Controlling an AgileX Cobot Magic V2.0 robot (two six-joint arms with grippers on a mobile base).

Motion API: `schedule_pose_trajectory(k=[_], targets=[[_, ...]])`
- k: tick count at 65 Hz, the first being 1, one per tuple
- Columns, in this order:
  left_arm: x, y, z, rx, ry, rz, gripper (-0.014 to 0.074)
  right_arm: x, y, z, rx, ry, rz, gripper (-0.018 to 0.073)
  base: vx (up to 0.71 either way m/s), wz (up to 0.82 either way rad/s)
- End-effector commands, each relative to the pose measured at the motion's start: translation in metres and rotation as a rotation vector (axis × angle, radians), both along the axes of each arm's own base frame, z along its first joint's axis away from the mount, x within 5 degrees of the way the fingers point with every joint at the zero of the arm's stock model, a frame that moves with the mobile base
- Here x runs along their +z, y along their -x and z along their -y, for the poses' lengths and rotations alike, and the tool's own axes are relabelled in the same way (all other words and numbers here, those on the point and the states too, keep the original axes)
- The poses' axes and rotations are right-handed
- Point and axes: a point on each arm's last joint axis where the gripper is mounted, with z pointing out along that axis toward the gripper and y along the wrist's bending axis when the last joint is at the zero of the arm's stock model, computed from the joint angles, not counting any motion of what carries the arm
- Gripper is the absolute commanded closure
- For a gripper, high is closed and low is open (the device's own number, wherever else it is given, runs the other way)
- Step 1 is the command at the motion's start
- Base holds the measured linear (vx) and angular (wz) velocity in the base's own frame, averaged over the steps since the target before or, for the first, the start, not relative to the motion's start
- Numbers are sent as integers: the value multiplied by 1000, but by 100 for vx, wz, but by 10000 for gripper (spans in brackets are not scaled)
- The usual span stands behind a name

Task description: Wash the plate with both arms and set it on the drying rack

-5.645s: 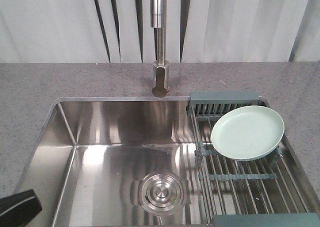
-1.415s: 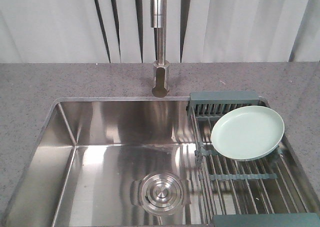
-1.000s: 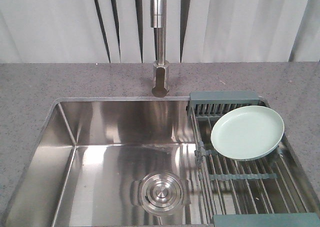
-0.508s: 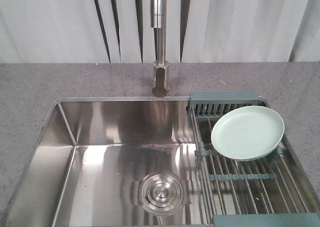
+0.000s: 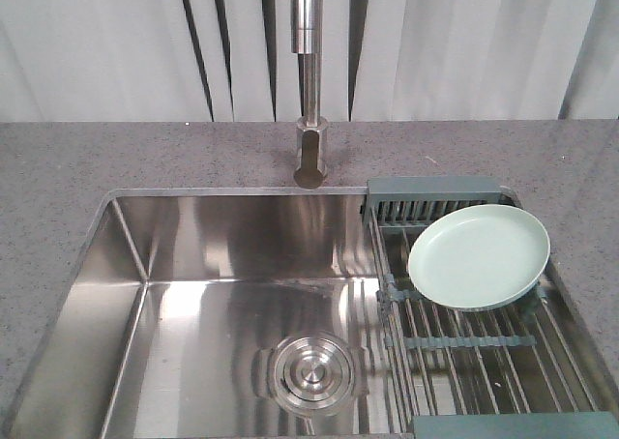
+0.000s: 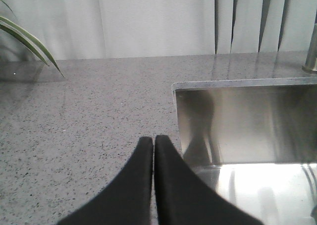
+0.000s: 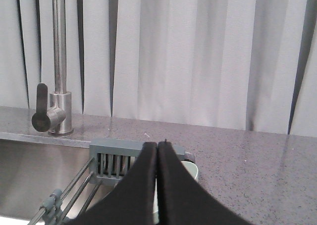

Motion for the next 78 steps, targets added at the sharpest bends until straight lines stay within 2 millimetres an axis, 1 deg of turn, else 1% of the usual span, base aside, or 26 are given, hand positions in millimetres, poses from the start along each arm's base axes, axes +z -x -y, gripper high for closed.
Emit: schedule_pose_trajectory(k=[1, 14, 23, 35, 49, 78], targets=[[-1, 0, 0, 1, 8, 61, 603, 4, 0, -1, 9, 7, 55, 566, 0, 0], [-1, 0, 0, 1, 8, 61, 603, -1, -1, 0, 1, 12, -2, 566, 0, 0], [-1, 0, 0, 1, 8, 61, 603, 0, -1, 0, -4, 23, 4, 566, 0, 0], [-1, 0, 0, 1, 8, 61, 603, 1, -1, 4, -74, -4, 12, 566, 0, 0], [-1, 0, 0, 1, 8, 61, 603, 0, -1, 4, -71, -61, 5, 566, 0, 0], [-1, 0, 0, 1, 8, 61, 603, 0, -1, 4, -72, -58, 1, 566, 0, 0]])
